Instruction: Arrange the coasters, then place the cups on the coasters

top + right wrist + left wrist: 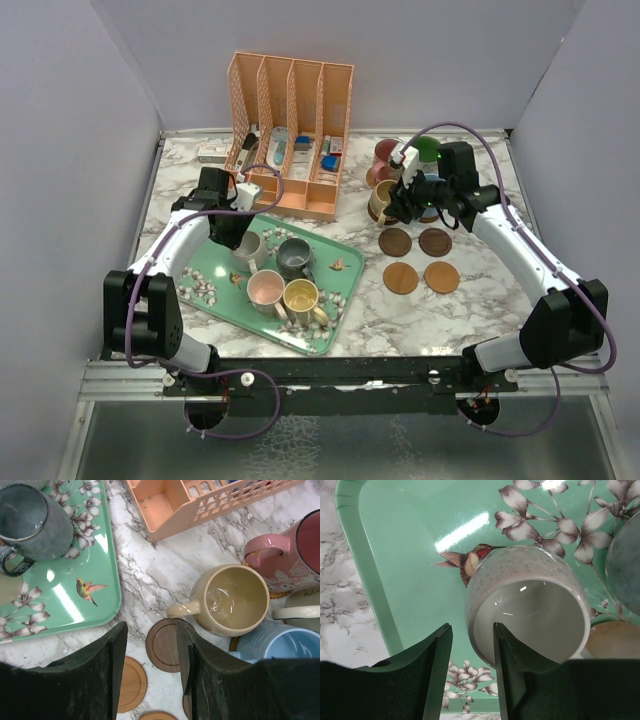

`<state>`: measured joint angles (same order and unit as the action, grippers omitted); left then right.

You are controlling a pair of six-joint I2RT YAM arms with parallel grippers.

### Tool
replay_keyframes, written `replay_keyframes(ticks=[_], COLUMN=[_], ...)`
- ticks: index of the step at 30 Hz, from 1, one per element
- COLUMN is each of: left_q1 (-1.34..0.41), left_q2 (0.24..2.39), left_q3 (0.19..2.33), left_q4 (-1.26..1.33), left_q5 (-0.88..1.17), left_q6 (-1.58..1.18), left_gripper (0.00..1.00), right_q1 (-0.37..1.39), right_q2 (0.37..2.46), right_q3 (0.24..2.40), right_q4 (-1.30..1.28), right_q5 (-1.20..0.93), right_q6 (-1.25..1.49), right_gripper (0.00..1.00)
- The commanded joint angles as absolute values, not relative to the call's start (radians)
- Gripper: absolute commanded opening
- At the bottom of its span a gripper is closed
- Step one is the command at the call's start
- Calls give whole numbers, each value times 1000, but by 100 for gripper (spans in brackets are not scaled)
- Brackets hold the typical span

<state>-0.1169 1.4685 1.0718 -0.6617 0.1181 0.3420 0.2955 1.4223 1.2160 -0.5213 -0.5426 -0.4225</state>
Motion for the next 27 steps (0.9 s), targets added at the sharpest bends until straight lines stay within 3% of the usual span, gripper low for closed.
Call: replay_keyframes(ticks=[1, 14, 22, 27], left_q1=[-110, -110, -110, -110], left_q2=[1494, 1539, 1542, 1535], left_q3=[1098, 1131, 1188, 1276], left_q4=[-670, -673, -687, -715], left_q5=[103, 56, -24, -45], left_q6=[319, 314, 357, 384], left_gripper=[38, 19, 0, 0], right_q1=[299, 299, 299, 299], right_q2=[1407, 1398, 1397, 1399], right_q3=[1199, 1187, 1189, 1190], right_q4=[-490, -490, -491, -489], right_q5=[-575, -577, -569, -545], right_q6=[-423, -432, -428, -407], right_gripper=[45, 45, 45, 45])
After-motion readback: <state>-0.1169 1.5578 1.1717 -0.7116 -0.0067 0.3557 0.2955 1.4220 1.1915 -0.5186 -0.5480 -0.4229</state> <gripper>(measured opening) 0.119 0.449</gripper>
